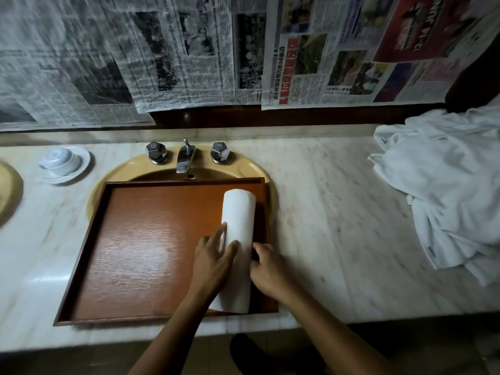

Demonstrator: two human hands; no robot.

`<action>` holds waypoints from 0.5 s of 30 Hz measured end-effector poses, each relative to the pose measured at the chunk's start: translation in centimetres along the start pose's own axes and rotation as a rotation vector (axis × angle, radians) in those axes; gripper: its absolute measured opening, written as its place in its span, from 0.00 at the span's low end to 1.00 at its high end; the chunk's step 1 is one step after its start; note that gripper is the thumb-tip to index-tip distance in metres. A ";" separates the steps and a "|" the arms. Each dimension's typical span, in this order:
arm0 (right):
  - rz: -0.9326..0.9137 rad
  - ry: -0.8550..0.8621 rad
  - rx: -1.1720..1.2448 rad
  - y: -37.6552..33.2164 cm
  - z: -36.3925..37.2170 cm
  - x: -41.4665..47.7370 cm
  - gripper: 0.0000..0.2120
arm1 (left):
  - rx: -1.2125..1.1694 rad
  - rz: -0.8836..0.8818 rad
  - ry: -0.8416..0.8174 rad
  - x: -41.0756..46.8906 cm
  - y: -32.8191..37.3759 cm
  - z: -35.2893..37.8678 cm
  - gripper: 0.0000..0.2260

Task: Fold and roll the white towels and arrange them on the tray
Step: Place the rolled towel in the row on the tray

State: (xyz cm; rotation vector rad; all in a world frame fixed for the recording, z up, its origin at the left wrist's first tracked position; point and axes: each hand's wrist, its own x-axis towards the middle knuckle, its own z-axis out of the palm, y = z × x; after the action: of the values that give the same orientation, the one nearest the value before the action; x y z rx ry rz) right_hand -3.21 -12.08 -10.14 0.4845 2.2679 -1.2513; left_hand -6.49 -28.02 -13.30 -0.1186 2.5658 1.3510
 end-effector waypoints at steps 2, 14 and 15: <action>-0.003 0.036 -0.110 0.4 -1.0 -0.2 0.24 | -0.032 0.002 -0.057 0.2 0.2 0.3 0.22; -0.107 0.136 -0.094 2.7 -3.4 -1.4 0.27 | -0.181 -0.043 -0.268 0.7 0.7 1.2 0.22; -0.106 0.127 -0.078 2.8 -3.5 -1.4 0.27 | -0.191 -0.046 -0.275 0.7 0.4 1.1 0.22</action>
State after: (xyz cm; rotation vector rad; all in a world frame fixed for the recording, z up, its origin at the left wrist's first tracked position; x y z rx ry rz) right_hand -1.43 -7.77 -9.64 0.4311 2.4681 -1.2081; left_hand -7.10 -26.85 -13.72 -0.0224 2.1955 1.4803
